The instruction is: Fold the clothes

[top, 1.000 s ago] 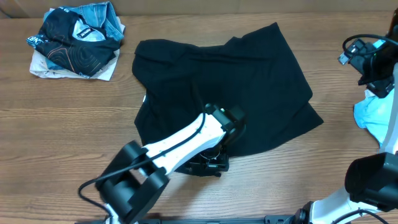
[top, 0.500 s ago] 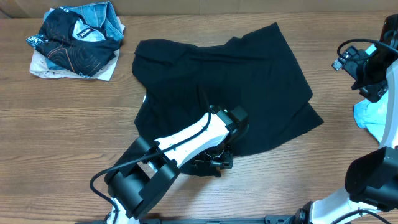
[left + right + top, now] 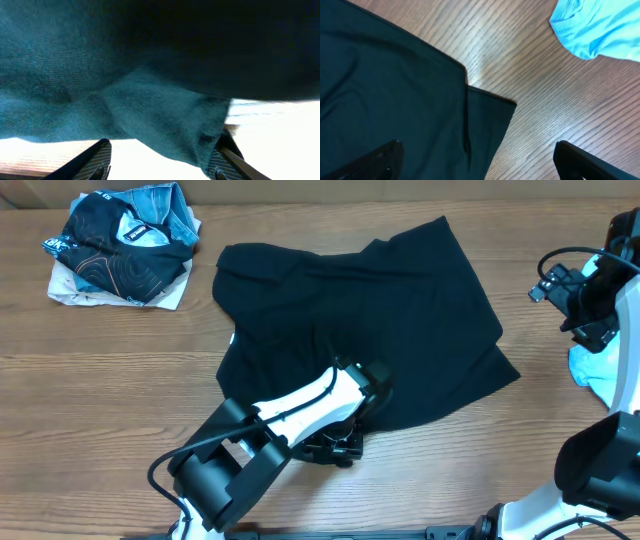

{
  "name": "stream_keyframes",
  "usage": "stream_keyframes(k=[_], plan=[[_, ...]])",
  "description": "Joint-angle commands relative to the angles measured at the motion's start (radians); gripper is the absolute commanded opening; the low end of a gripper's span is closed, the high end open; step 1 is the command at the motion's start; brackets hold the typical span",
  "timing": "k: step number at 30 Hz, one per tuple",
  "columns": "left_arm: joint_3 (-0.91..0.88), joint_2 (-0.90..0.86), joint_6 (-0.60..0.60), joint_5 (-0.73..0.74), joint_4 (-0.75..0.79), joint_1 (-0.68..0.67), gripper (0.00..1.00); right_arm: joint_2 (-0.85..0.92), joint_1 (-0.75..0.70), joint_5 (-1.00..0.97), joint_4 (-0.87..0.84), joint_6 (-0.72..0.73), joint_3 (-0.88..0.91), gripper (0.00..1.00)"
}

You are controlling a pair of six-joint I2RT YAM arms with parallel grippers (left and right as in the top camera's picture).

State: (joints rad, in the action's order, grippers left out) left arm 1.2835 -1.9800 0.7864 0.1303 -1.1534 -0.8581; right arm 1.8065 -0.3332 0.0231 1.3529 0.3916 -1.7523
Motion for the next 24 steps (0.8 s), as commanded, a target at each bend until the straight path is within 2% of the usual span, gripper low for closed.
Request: stream_keyframes(k=[1, 5, 8, 11, 12, 14, 24], plan=[[-0.026, -0.01, 0.007, -0.002, 0.003, -0.006, 0.59, -0.003, 0.0, 0.01, -0.01, 0.005, 0.035, 0.98], [-0.026, -0.01, 0.006, -0.003, 0.003, -0.006, 0.38, -0.003, 0.0, 0.023, -0.018, 0.008, 0.057, 0.89], [-0.026, -0.01, 0.006, -0.003, 0.002, -0.006, 0.2, -0.003, 0.0, 0.024, -0.013, 0.008, 0.069, 0.77], [-0.026, -0.01, -0.001, -0.008, 0.002, -0.005, 0.05, -0.003, 0.0, 0.024, -0.014, 0.009, 0.095, 0.6], [-0.026, -0.01, -0.001, -0.01, 0.002, -0.004, 0.04, -0.003, 0.0, 0.025, -0.017, 0.009, 0.107, 0.55], [-0.026, -0.01, -0.006, -0.011, 0.002, -0.002, 0.04, -0.003, 0.0, 0.024, -0.021, 0.021, 0.137, 0.52], [-0.026, -0.01, -0.025, -0.046, -0.013, 0.032, 0.04, -0.003, 0.002, 0.154, -0.142, 0.027, 0.366, 0.53]])
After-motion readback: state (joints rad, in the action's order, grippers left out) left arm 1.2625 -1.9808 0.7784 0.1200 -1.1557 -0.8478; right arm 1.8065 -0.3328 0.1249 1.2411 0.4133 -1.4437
